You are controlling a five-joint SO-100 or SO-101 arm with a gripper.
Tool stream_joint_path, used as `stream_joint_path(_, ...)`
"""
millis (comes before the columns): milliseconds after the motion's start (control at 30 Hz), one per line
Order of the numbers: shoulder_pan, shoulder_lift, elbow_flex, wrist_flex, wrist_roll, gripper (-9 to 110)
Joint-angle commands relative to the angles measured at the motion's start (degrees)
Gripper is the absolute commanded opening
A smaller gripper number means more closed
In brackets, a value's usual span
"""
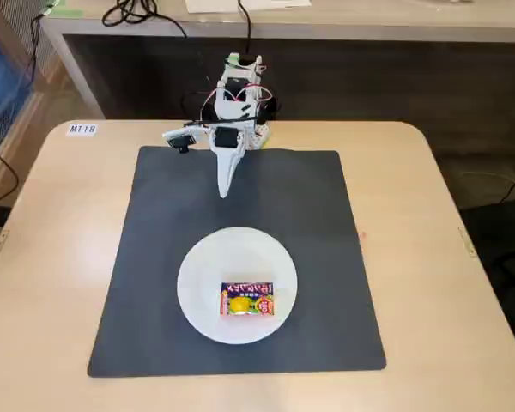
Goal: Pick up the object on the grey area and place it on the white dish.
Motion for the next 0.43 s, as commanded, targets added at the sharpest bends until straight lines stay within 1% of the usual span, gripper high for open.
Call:
stream_joint_path(0,0.79,1.41,7.65,1.41,-1.67,0)
stream_joint_path(400,0.79,1.41,7.65,2.55,-2.37,0)
